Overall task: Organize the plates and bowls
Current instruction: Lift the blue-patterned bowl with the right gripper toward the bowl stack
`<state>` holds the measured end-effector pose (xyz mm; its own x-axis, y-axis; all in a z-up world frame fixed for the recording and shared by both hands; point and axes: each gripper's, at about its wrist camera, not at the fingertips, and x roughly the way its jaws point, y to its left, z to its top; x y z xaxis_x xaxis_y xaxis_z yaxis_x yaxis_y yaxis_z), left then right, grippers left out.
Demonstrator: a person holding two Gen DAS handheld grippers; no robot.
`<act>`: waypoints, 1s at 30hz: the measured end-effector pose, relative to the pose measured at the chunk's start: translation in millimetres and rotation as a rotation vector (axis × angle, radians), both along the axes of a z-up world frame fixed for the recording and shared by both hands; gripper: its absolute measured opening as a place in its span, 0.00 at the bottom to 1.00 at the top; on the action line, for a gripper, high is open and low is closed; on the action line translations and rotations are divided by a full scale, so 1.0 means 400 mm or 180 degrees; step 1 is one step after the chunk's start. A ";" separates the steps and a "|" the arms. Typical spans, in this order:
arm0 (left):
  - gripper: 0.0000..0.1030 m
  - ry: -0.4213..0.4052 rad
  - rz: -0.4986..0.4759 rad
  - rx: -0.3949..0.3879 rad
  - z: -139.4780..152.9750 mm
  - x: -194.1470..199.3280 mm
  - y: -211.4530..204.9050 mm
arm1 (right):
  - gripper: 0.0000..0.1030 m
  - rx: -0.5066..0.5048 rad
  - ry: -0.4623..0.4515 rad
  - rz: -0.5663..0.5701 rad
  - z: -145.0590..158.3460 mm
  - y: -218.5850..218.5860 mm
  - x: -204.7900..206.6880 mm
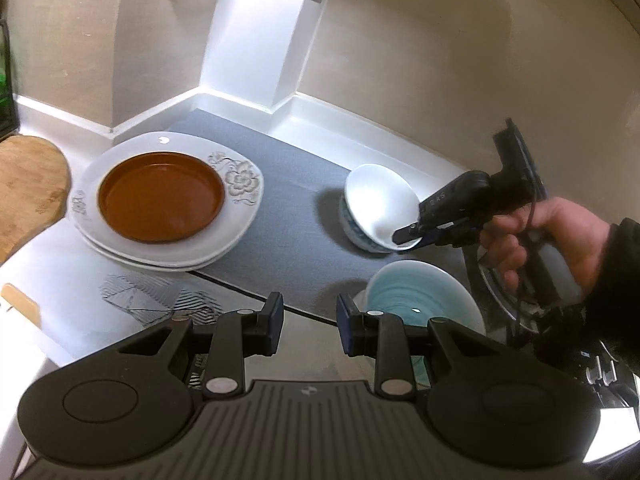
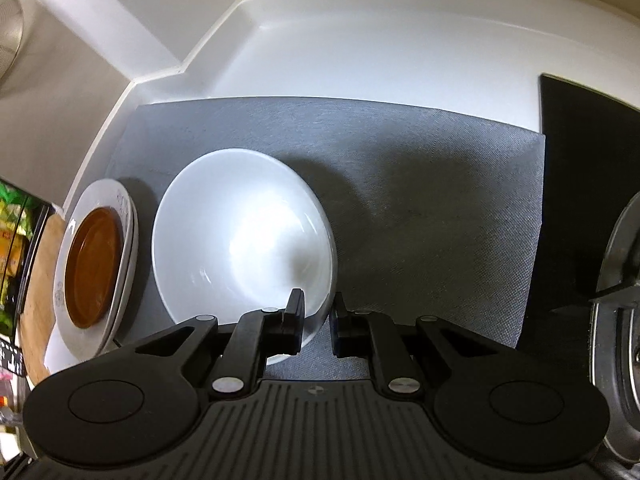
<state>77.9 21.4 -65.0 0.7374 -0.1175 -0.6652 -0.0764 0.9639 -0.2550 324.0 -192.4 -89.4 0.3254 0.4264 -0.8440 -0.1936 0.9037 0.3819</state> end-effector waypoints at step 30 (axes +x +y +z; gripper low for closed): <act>0.37 -0.0094 0.0480 0.0287 0.070 0.004 -0.043 | 0.13 0.0058 -0.0040 0.1232 -0.008 0.112 0.044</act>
<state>79.4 4.2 -37.1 0.7614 0.0550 -0.6459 -0.2156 0.9612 -0.1723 341.7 -147.7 -92.5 0.1478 0.5347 -0.8320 -0.5238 0.7559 0.3927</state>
